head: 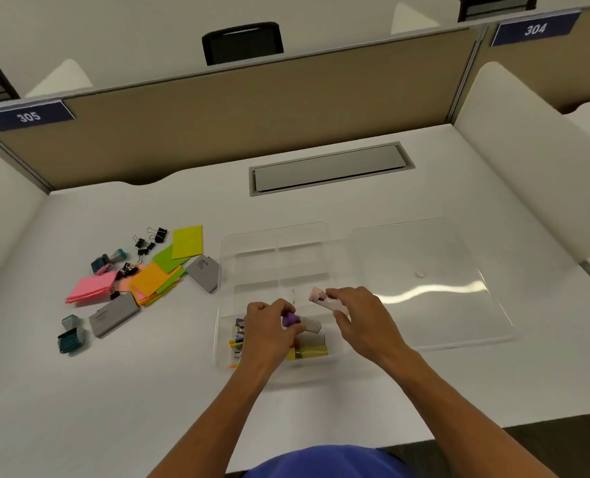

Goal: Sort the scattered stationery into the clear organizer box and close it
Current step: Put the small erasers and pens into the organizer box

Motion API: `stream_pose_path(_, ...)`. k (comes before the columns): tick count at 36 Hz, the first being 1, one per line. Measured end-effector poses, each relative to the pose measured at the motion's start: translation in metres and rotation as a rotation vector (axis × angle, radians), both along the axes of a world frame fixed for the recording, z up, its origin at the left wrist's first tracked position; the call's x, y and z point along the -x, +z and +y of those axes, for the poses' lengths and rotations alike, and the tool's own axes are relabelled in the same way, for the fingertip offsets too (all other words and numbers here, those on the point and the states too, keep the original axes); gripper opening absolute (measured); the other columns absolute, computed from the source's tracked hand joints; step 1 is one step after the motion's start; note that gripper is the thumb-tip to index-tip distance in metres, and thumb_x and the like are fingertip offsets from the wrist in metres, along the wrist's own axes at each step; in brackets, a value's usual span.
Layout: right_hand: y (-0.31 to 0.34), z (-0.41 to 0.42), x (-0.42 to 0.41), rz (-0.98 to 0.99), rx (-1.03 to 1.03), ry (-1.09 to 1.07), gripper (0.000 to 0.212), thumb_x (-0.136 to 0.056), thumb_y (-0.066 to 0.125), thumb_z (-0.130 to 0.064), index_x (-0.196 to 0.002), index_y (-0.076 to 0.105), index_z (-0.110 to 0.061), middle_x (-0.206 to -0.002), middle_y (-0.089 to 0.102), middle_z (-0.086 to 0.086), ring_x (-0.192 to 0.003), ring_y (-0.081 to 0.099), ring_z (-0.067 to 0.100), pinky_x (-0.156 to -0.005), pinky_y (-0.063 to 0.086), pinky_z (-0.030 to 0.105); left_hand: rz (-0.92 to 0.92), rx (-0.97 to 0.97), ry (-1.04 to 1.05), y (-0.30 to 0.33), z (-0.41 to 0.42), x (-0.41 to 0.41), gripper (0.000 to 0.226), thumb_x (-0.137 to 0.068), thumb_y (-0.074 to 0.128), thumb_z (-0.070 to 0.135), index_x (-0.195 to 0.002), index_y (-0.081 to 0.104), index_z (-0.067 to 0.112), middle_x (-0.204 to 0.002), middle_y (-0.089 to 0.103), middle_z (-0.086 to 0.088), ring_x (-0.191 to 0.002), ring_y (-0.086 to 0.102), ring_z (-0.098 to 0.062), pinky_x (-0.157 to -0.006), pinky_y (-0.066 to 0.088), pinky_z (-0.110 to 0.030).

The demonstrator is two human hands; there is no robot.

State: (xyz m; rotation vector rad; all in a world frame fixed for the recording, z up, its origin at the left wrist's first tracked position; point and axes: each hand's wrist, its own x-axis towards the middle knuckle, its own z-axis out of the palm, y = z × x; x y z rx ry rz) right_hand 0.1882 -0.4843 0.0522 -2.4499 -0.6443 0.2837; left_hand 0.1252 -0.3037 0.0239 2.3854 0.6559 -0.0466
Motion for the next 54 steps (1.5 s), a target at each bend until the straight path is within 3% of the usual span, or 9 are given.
stream_pose_path(12,-0.002,-0.006,-0.002,0.000,-0.010,0.013,0.042,-0.097,0.057,-0.019,-0.139,0.053,-0.023,-0.131,0.062,-0.002,-0.115,0.055,0.017,-0.101,0.043,0.029,0.079,-0.160,-0.012,0.000,-0.009,-0.001,0.022,-0.085,0.071,0.034,-0.107,0.067,0.032,-0.121,0.054,-0.002,-0.114,0.050,-0.020,-0.104,0.041,-0.034)
stream_pose_path(18,-0.002,-0.002,-0.001,-0.017,0.000,0.054,0.042,-0.096,0.058,-0.021,-0.138,0.054,-0.023,-0.130,0.063,-0.002,-0.110,0.058,0.019,-0.100,0.044,0.032,-0.095,-0.043,0.077,0.001,-0.005,0.004,0.022,-0.086,0.071,0.026,-0.107,0.066,0.031,-0.116,0.054,0.003,-0.106,0.040,-0.007,-0.092,0.035,-0.020)
stream_pose_path(23,0.000,0.005,0.000,0.003,0.039,0.108,0.041,-0.095,0.060,-0.022,-0.136,0.056,-0.024,-0.128,0.065,0.000,-0.109,0.062,0.021,-0.102,0.044,0.033,-0.190,-0.010,0.109,0.001,0.001,0.012,0.025,-0.086,0.069,0.018,-0.107,0.064,0.033,-0.106,0.058,0.014,-0.114,0.044,-0.010,-0.094,0.049,-0.034)
stream_pose_path(28,-0.010,0.014,-0.003,-0.037,0.154,0.200,0.042,-0.093,0.062,-0.016,-0.134,0.056,-0.025,-0.128,0.063,0.000,-0.107,0.059,0.020,-0.101,0.041,0.032,-0.192,-0.053,0.145,0.003,0.005,0.019,0.022,-0.089,0.068,0.021,-0.109,0.064,0.031,-0.113,0.061,0.008,-0.113,0.045,-0.010,-0.086,0.036,-0.013)
stream_pose_path(31,-0.014,0.018,-0.007,-0.077,0.218,0.223,0.042,-0.092,0.062,-0.013,-0.133,0.055,-0.023,-0.128,0.061,0.000,-0.109,0.059,0.020,-0.104,0.036,0.033,-0.186,-0.041,0.168,0.004,0.007,0.025,0.022,-0.089,0.067,0.021,-0.110,0.064,0.029,-0.115,0.060,0.006,-0.109,0.043,-0.004,-0.068,0.033,0.002)
stream_pose_path(39,-0.020,0.032,-0.003,-0.116,0.386,0.280,0.039,-0.088,0.065,-0.009,-0.124,0.054,-0.020,-0.121,0.060,0.003,-0.110,0.060,0.022,-0.121,0.013,0.045,-0.234,-0.040,0.219,0.010,0.014,0.041,0.024,-0.088,0.068,0.018,-0.111,0.066,0.024,-0.110,0.060,0.004,-0.106,0.046,-0.005,-0.085,0.040,-0.014)
stream_pose_path(45,-0.019,0.038,0.004,-0.148,0.491,0.221,0.028,-0.092,0.058,-0.012,-0.119,0.053,-0.018,-0.107,0.065,0.002,-0.101,0.063,0.021,-0.121,0.009,0.049,-0.233,-0.039,0.264,0.012,0.020,0.052,0.024,-0.088,0.068,0.016,-0.112,0.067,0.020,-0.114,0.060,0.000,-0.104,0.038,0.000,-0.071,0.036,0.002)
stream_pose_path(51,-0.013,0.042,0.008,-0.188,0.593,0.207,0.016,-0.095,0.057,-0.021,-0.107,0.068,-0.021,-0.102,0.068,0.000,-0.101,0.063,0.020,-0.116,0.019,0.045,-0.214,-0.022,0.308,0.013,0.022,0.061,0.023,-0.088,0.068,0.018,-0.111,0.068,0.022,-0.115,0.061,-0.002,-0.114,0.046,-0.014,-0.084,0.037,-0.016)
stream_pose_path(54,-0.016,0.043,0.007,-0.195,0.609,0.207,0.019,-0.096,0.056,-0.023,-0.111,0.067,-0.018,-0.110,0.065,0.005,-0.109,0.057,0.023,-0.108,0.032,0.042,-0.218,-0.013,0.312,0.013,0.022,0.064,0.024,-0.088,0.068,0.017,-0.112,0.067,0.022,-0.115,0.060,-0.002,-0.113,0.046,-0.013,-0.080,0.036,-0.007)
